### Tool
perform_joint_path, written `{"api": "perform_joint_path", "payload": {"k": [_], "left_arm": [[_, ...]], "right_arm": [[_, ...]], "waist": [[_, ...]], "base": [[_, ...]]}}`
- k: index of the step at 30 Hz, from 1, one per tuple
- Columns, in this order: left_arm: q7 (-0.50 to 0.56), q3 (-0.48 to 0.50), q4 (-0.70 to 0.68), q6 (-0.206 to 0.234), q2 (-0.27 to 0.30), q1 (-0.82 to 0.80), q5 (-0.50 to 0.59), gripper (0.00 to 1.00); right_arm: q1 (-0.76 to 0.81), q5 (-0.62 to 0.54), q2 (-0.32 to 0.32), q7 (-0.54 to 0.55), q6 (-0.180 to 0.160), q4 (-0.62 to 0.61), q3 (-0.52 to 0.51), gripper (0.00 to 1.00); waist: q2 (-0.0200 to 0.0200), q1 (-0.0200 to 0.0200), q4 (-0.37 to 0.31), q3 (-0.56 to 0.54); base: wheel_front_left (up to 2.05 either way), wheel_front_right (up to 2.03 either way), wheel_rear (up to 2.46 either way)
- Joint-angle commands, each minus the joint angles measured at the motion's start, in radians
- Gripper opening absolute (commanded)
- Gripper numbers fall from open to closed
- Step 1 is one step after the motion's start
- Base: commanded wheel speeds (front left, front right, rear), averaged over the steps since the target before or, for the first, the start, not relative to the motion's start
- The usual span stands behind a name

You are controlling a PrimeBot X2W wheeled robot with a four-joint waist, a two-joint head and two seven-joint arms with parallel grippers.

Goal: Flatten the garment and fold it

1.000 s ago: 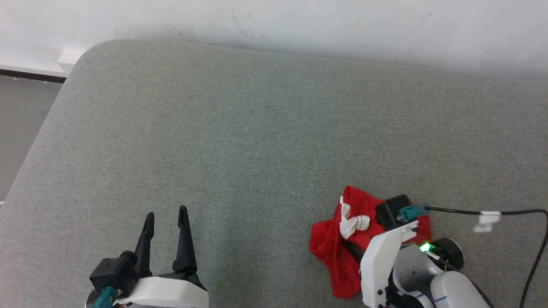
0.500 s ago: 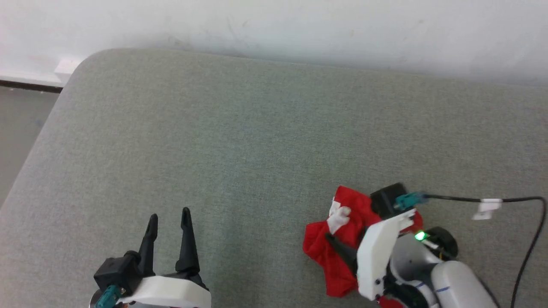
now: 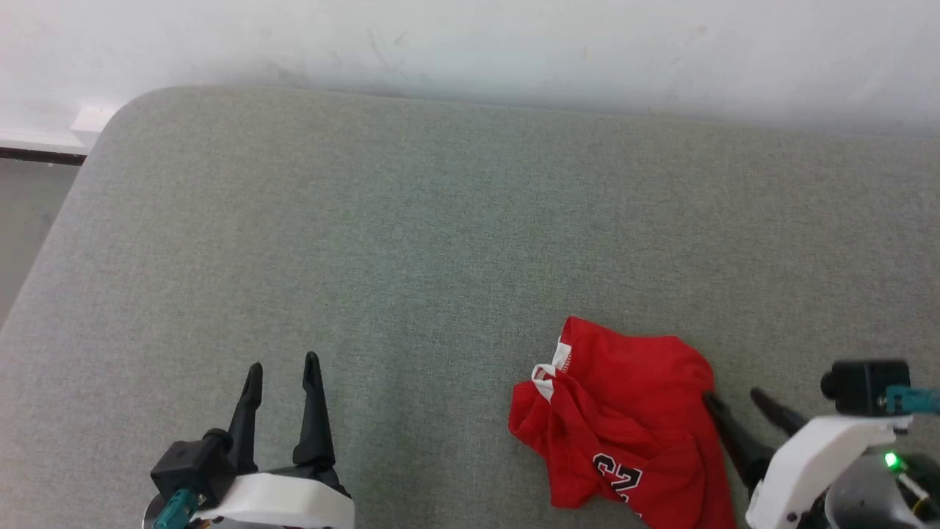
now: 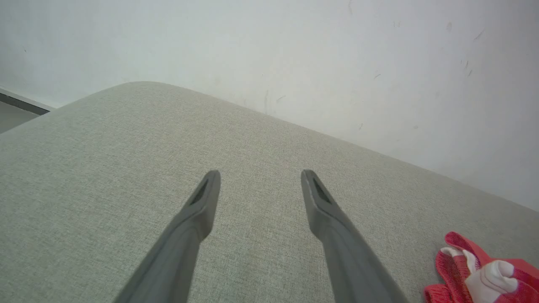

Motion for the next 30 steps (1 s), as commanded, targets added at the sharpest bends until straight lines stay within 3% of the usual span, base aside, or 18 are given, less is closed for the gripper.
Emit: {"api": "perform_joint_path", "payload": {"k": [1, 19, 20, 22, 30], "left_arm": [[-0.001, 0.001, -0.005, -0.002, 0.006, 0.011, -0.004, 1.00], [0.025, -0.014, -0.020, 0.006, 0.027, 0.004, 0.000, 1.00], [0.026, -0.015, -0.019, 0.006, 0.027, 0.003, 0.000, 1.00], [0.026, -0.018, -0.018, 0.007, 0.026, 0.000, 0.000, 1.00], [0.021, -0.021, -0.016, 0.013, 0.024, -0.007, 0.001, 1.00]], "right_arm": [[0.009, 0.012, -0.001, -0.002, -0.001, 0.000, -0.002, 1.00], [-0.027, 0.082, -0.001, 0.007, -0.001, 0.266, 0.048, 0.97], [-0.035, 0.089, -0.001, 0.006, -0.001, 0.282, 0.053, 0.49], [-0.050, 0.082, -0.001, 0.004, -0.001, 0.307, 0.068, 0.00], [-0.109, 0.006, -0.001, -0.029, -0.001, 0.294, 0.085, 0.00]], "waist": [[-0.0001, 0.0000, -0.001, 0.002], [-0.0001, 0.0000, 0.032, 0.012], [-0.0001, 0.0000, 0.032, 0.012], [-0.0001, 0.0000, 0.032, 0.012], [-0.0001, 0.0000, 0.005, 0.005]], "base": [[0.00, 0.00, 0.00], [0.00, 0.00, 0.00], [0.00, 0.00, 0.00], [0.00, 0.00, 0.00], [0.00, 0.00, 0.00]]}}
